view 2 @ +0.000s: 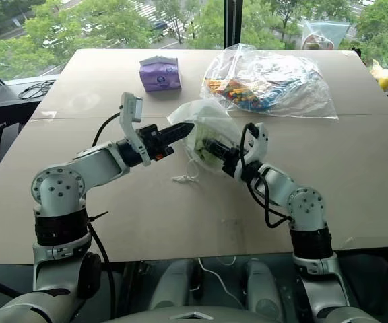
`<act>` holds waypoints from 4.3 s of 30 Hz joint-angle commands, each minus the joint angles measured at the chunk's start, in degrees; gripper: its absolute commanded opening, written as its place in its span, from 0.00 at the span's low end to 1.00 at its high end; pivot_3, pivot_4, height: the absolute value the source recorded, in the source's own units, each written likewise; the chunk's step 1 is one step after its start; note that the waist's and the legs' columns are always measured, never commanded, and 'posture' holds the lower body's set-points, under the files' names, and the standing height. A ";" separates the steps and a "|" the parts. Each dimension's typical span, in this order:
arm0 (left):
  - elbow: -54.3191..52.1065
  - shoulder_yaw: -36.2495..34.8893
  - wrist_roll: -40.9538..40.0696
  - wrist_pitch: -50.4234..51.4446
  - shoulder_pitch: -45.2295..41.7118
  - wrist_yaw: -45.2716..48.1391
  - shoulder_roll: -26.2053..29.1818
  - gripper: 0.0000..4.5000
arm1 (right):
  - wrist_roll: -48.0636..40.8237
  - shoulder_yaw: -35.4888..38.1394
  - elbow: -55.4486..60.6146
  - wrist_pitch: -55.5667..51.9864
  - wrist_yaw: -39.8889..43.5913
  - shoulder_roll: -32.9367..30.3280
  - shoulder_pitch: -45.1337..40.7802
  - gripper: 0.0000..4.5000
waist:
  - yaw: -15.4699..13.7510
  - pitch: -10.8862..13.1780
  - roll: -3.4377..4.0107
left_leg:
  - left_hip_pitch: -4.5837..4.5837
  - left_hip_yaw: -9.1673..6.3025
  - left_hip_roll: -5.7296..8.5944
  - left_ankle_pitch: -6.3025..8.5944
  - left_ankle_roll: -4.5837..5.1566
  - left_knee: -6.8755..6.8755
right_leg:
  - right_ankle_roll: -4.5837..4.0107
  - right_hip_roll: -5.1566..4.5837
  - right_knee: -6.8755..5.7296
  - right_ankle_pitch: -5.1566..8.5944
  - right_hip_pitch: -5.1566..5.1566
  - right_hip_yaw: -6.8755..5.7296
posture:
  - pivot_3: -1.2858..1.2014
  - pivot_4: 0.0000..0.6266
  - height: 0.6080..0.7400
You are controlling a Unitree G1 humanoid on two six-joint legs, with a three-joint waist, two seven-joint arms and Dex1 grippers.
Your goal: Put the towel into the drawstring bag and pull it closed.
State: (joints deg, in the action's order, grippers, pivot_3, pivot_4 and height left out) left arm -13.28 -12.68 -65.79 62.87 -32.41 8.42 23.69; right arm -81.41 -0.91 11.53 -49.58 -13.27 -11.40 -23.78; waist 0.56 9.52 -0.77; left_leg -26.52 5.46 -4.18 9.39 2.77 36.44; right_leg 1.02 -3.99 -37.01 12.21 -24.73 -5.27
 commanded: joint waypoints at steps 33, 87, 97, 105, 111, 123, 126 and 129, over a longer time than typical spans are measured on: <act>0.16 -2.00 2.63 -2.48 -1.45 -1.34 -0.63 0.00 | 62.08 -8.71 3.55 21.14 38.78 -13.66 7.68 0.01 | -1.33 0.11 -0.12 | -0.12 0.03 0.07 0.00 -0.02 0.07 | 0.09 0.06 0.17 -0.05 -0.03 -0.01 | 0.52 0.24 0.99; 3.13 10.29 33.16 -25.30 21.42 30.60 14.47 0.90 | 53.96 -1.86 9.87 9.18 36.81 -5.06 4.41 0.00 | -0.83 0.15 -0.07 | -0.27 0.44 -0.06 0.13 -0.29 -0.13 | -0.11 -0.02 0.12 -0.18 -0.56 0.10 | 0.52 0.24 0.99; 4.58 9.56 35.50 -28.42 20.16 29.11 8.40 0.78 | 54.32 -2.23 9.10 9.66 37.06 -5.27 4.15 0.00 | -1.31 0.14 -0.06 | -0.25 0.37 -0.08 0.13 -0.29 -0.04 | -0.06 -0.08 0.12 -0.22 -0.47 0.10 | 0.52 0.24 0.99; 5.37 10.81 39.30 -32.03 21.30 29.94 7.12 0.01 | 54.54 -2.43 9.02 9.72 37.15 -5.29 4.17 0.00 | -1.24 0.14 -0.06 | -0.25 0.40 -0.05 -0.02 -0.04 -0.03 | -0.06 0.02 0.09 -0.21 -0.47 0.10 | 0.52 0.24 0.99; 5.35 12.87 51.71 -43.91 21.52 28.38 12.18 0.01 | 54.60 -1.00 10.00 11.75 37.01 -5.17 3.49 0.00 | -1.22 0.14 -0.04 | -0.22 0.41 -0.06 0.13 -0.29 -0.01 | -0.07 -0.01 0.06 -0.22 -0.47 0.11 | 0.52 0.24 0.99; 17.78 3.17 68.91 -55.78 8.77 -0.74 8.26 0.01 | 61.53 10.60 -2.59 26.98 27.59 -5.03 -6.94 0.00 | -1.38 0.15 -0.05 | -0.23 0.51 -0.05 0.09 -0.24 0.04 | 0.04 0.00 0.01 -0.32 -0.46 0.11 | 0.52 0.24 0.99; 18.30 -1.45 68.12 -49.52 6.11 -7.46 5.09 0.01 | 60.51 14.21 -4.44 27.40 22.65 -1.27 -7.27 0.00 | -1.28 0.16 -0.06 | -0.27 0.63 -0.06 -0.07 -0.07 0.03 | 0.12 0.08 -0.06 -0.46 -0.46 0.05 | 0.52 0.24 0.99; 17.30 -3.96 67.29 -45.89 5.18 -10.87 2.70 0.01 | 59.01 17.57 -5.31 26.27 17.13 1.69 -7.50 0.00 | -0.96 0.15 -0.05 | -0.25 0.72 -0.05 -0.07 -0.07 0.03 | 0.04 0.07 -0.10 -0.52 -0.47 0.11 | 0.52 0.24 0.99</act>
State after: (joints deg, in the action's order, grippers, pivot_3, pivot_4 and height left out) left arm 4.80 -11.60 1.95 14.18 -27.41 1.55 26.62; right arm -21.41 10.09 5.72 -24.25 8.97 -9.81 -30.44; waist -0.40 9.68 -0.82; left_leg -26.76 6.23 -4.23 9.31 2.71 36.48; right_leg 1.06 -3.93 -37.12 11.68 -25.21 -5.13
